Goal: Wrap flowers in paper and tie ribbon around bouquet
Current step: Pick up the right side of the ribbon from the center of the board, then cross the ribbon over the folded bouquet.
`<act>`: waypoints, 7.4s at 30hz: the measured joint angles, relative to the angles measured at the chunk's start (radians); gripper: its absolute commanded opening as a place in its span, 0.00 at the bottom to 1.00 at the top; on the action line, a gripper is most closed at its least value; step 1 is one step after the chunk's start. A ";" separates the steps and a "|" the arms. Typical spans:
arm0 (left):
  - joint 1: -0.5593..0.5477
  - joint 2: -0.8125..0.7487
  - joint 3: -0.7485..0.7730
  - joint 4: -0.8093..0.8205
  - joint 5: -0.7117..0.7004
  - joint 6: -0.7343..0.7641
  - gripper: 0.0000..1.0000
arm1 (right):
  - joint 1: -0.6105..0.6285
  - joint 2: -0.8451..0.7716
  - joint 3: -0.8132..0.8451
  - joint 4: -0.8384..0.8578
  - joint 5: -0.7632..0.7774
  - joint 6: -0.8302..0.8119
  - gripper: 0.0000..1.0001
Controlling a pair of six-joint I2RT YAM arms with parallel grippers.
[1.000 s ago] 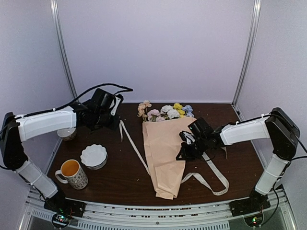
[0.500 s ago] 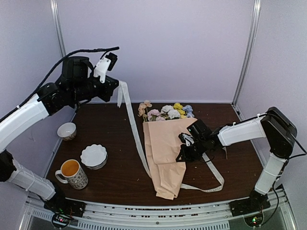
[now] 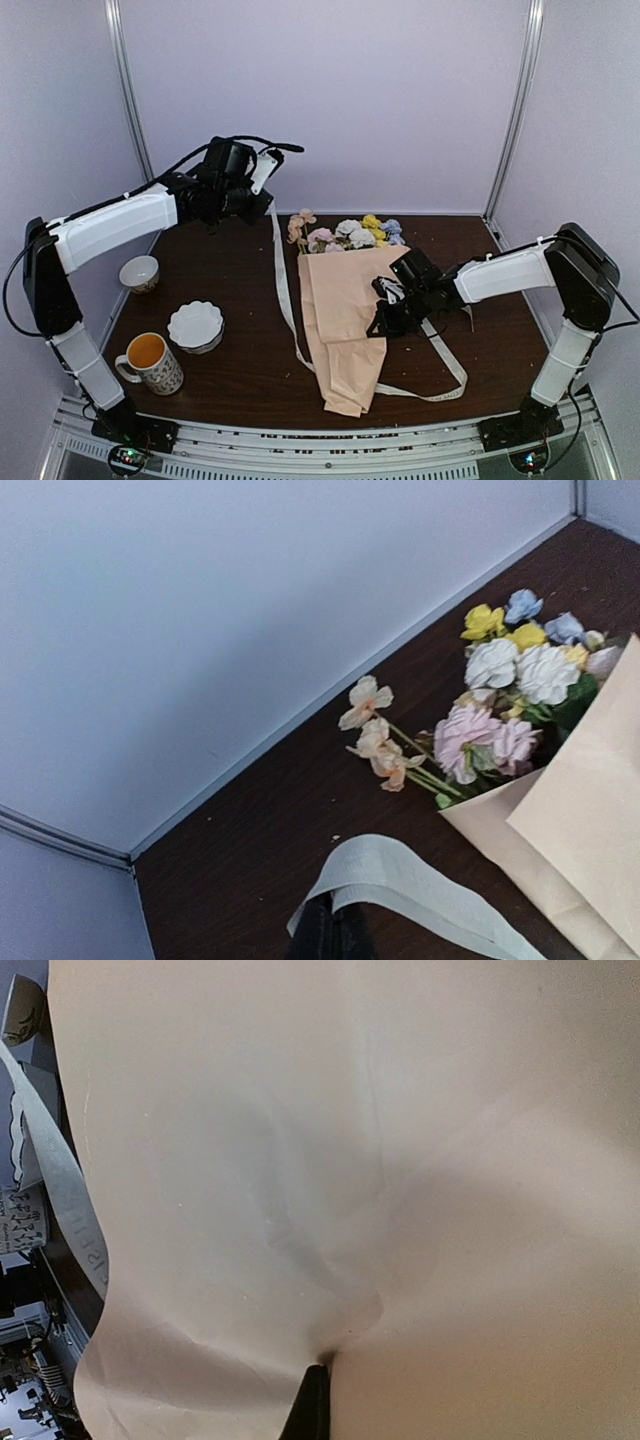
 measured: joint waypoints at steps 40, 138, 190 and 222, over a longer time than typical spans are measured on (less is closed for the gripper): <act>-0.191 0.428 0.032 0.126 0.612 -0.325 0.00 | -0.001 -0.026 -0.002 -0.034 -0.022 0.024 0.14; -0.145 0.518 -0.144 0.309 0.780 -0.432 0.00 | -0.391 -0.544 0.469 -0.030 0.403 -0.051 0.00; -0.112 0.193 -0.465 0.573 0.840 -0.259 0.00 | 0.042 0.203 0.473 0.162 0.066 0.111 0.56; -0.110 0.233 -0.423 0.572 0.839 -0.294 0.00 | 0.119 -0.183 -0.018 0.127 0.175 0.028 0.55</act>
